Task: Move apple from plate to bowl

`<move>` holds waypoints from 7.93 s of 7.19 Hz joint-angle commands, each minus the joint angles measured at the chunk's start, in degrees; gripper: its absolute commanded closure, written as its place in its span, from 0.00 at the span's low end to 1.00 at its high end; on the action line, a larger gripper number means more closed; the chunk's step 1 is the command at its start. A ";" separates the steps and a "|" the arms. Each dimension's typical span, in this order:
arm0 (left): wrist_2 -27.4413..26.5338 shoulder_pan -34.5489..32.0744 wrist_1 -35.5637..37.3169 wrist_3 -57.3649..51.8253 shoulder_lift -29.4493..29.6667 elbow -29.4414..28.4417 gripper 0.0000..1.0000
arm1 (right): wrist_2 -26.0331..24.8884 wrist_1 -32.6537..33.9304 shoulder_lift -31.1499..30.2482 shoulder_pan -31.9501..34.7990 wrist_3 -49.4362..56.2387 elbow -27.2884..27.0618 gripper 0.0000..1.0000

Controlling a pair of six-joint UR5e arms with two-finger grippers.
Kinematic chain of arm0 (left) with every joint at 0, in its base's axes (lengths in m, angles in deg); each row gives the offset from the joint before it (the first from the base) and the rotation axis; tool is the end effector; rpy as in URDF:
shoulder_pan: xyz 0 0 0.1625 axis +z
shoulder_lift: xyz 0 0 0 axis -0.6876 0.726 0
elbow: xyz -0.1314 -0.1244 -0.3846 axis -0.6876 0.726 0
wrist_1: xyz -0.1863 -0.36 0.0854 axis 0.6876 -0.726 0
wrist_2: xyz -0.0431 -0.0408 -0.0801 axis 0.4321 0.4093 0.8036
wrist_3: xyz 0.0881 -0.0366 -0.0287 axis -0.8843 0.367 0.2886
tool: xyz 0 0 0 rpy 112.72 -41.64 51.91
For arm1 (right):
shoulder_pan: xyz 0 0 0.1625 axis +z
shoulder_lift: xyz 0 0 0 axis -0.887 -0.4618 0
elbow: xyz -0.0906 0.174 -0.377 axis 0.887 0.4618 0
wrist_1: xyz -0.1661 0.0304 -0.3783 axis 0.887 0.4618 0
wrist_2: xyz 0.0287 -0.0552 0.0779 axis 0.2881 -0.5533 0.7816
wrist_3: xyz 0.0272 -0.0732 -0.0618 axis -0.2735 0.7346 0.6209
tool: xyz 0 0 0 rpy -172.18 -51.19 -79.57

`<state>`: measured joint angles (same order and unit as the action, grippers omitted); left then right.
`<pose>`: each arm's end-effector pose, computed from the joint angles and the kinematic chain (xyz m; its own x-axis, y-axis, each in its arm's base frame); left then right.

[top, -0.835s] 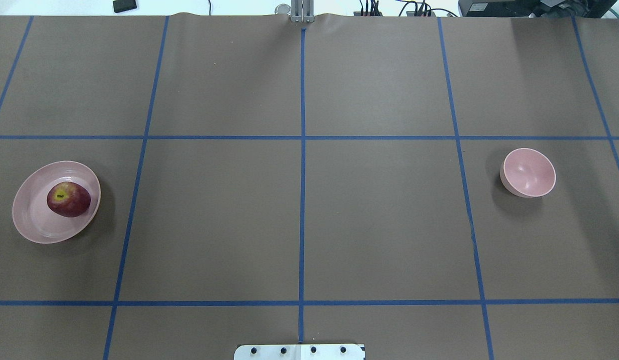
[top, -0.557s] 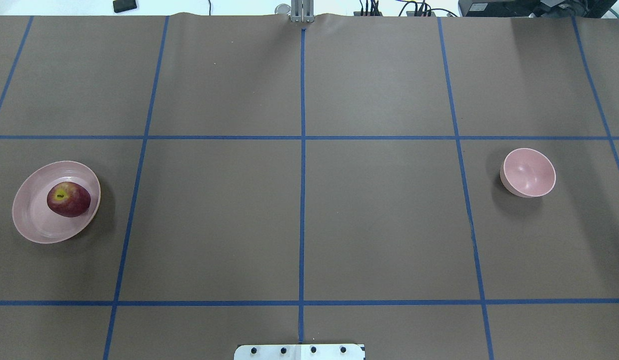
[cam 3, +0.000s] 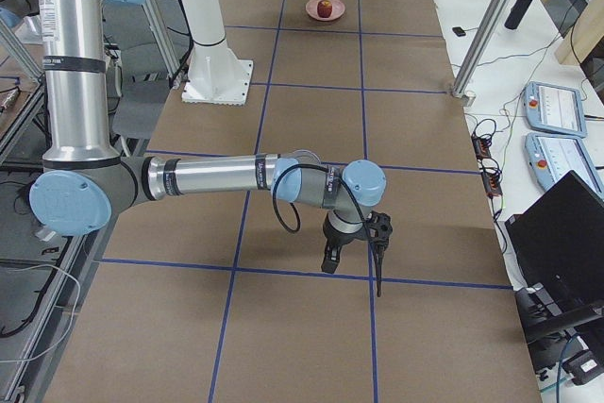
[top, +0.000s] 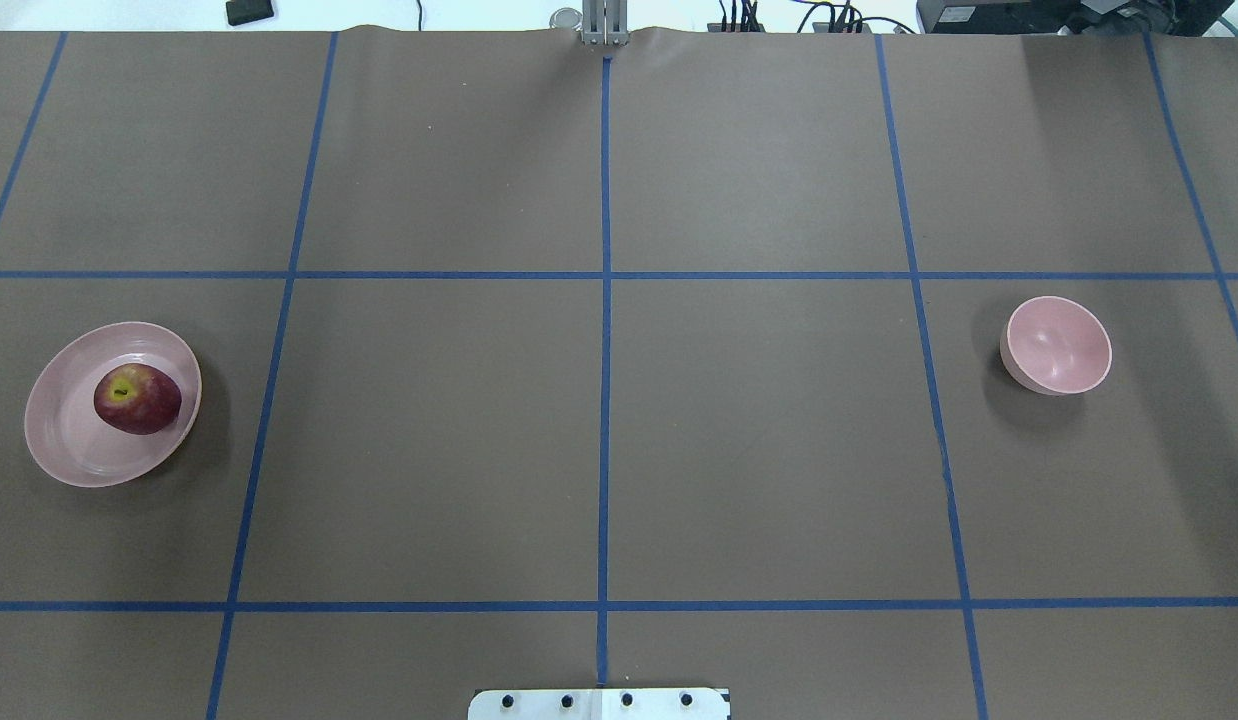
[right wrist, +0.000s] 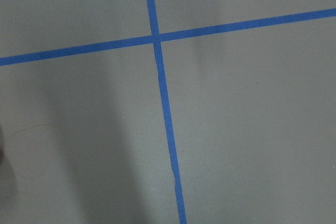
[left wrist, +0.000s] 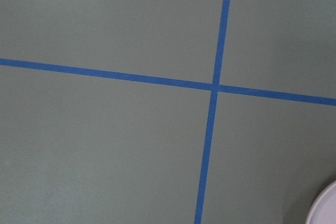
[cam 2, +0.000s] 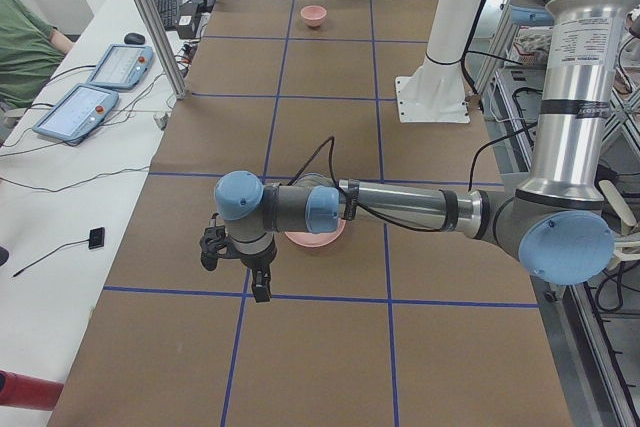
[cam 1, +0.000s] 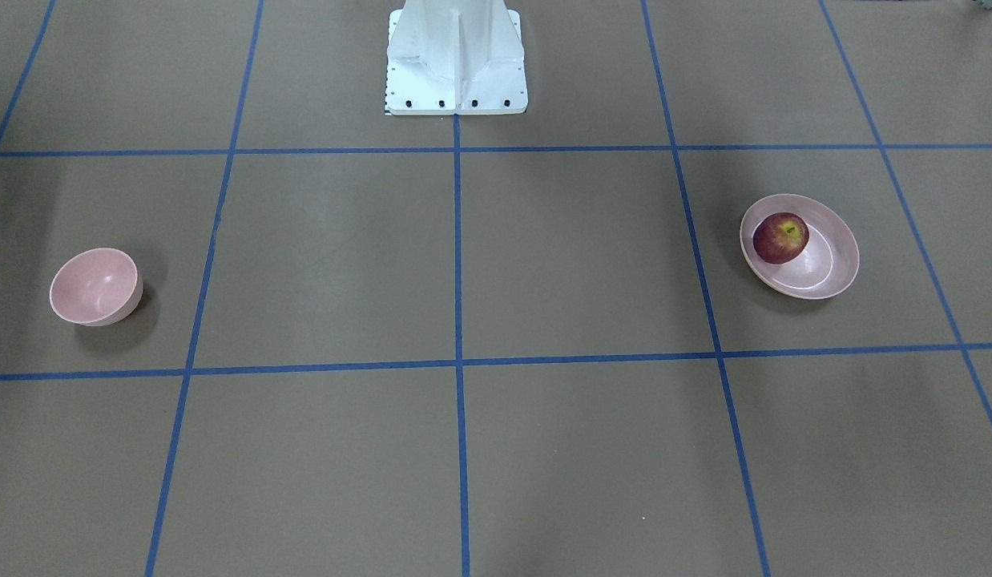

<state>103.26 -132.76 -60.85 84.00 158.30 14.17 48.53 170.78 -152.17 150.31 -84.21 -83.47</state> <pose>-0.0601 -0.5168 0.6263 0.7358 -0.1170 -0.6670 0.0799 0.9931 -0.0860 0.0471 -0.4833 0.6329 0.7352 0.1514 0.6607 -0.0246 0.9801 -0.1972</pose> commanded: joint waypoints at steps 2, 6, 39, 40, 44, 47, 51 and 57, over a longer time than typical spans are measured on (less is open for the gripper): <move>-0.08 0.02 0.07 0.00 0.63 0.03 0.01 | -0.09 -0.07 1.85 -0.02 -0.58 -1.30 0.00; 0.27 1.15 -1.76 0.70 0.98 3.10 0.01 | 0.26 -0.07 6.60 -1.59 -0.58 -1.49 0.00; -0.86 31.90 -17.42 39.44 3.89 5.03 0.02 | 2.56 -25.39 34.90 -34.55 -55.51 5.55 1.00; -3.22 33.49 -17.51 40.42 2.75 6.52 0.02 | 2.28 -25.39 34.91 -34.90 -55.51 5.55 1.00; -3.33 35.34 -17.51 40.60 0.54 8.29 0.02 | 2.28 -25.39 34.99 -34.99 -55.51 5.46 1.00; -4.20 36.93 -17.51 41.66 0.54 8.03 0.02 | 1.58 -25.47 34.99 -35.87 -55.51 5.46 1.00; -5.09 39.39 -17.33 41.83 0.02 7.50 0.25 | 1.23 -25.56 34.99 -36.14 -55.51 5.55 1.00; -4.82 35.61 13.11 41.04 11.03 22.62 1.00 | -7.98 -25.39 40.68 -44.47 -55.51 10.09 1.00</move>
<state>98.71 -96.72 -55.72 125.00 162.96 35.70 43.33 145.37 -114.12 108.44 -139.72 -76.09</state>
